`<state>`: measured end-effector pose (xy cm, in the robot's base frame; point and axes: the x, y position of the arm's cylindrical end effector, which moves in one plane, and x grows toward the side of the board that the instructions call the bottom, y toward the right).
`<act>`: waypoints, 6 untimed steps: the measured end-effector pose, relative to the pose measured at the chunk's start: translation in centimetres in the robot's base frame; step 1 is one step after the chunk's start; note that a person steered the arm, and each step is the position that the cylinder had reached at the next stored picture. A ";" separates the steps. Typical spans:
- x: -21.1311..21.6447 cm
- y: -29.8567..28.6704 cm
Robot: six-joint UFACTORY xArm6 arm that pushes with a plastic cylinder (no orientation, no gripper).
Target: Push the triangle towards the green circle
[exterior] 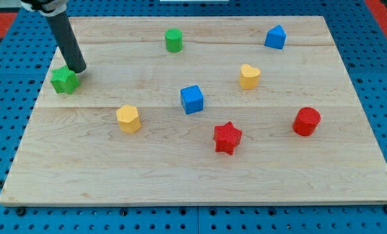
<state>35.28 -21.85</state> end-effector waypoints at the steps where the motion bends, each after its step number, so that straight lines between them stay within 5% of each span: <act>1: 0.0 1.0; 6: -0.9 18.1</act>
<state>34.39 -3.71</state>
